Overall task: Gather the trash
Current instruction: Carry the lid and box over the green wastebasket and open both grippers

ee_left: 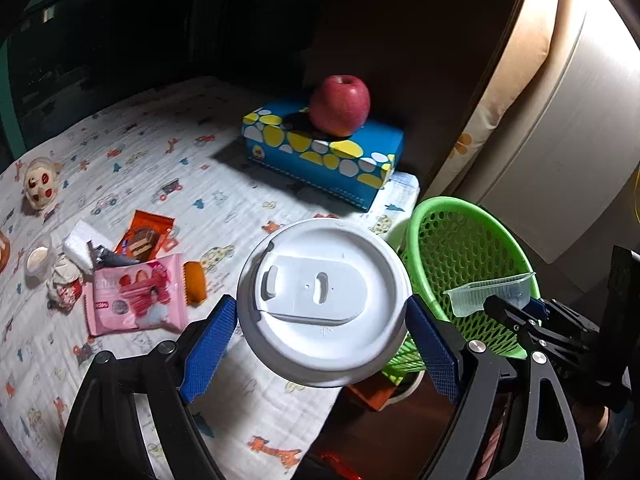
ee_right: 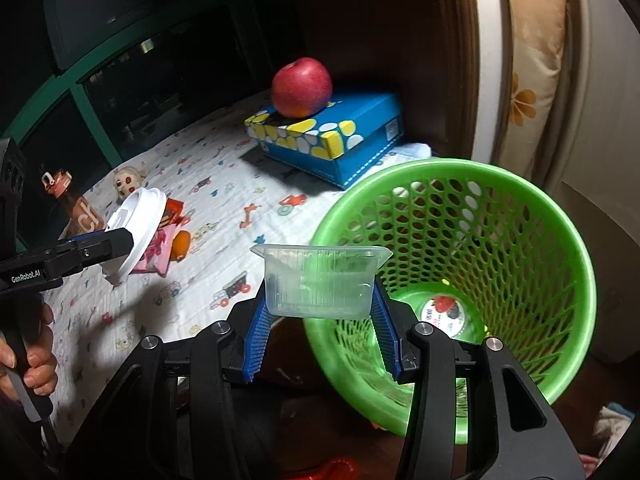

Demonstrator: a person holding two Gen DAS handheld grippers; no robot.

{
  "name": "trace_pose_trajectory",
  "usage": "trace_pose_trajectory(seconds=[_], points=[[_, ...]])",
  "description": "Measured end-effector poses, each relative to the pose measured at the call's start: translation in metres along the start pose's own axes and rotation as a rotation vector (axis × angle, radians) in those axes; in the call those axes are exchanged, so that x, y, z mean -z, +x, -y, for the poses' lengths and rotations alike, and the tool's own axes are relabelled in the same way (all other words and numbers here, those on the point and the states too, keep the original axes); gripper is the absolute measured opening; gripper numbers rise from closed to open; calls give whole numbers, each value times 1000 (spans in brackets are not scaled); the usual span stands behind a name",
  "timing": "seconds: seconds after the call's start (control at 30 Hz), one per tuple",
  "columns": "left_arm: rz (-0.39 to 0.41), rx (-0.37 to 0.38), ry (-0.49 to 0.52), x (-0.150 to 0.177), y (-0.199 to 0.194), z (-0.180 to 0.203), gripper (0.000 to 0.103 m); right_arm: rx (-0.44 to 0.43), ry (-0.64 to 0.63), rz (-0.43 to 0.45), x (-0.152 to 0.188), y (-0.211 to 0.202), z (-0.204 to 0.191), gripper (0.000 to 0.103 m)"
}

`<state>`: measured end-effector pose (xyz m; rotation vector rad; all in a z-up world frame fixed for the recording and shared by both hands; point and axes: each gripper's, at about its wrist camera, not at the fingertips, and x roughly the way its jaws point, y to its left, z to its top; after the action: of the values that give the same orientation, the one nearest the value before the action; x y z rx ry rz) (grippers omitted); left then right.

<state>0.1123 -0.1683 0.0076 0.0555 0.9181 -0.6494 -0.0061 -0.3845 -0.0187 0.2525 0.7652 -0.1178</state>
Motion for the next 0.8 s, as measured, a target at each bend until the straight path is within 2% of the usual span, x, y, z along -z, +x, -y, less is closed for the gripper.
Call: trace_pose_trajectory(seconds=[0.3, 0.53, 0.67, 0.8], points=[[-18, 62, 90, -22, 22, 59, 82, 70, 81, -6, 5, -6, 50, 47], [-39, 88, 154, -29, 40, 95, 82, 82, 123, -29, 14, -5, 72, 48], [-58, 102, 177, -30, 51, 111, 82, 88, 135, -29, 18, -6, 77, 60], [-76, 107, 196, -29, 61, 124, 82, 92, 149, -27, 23, -10, 84, 62]])
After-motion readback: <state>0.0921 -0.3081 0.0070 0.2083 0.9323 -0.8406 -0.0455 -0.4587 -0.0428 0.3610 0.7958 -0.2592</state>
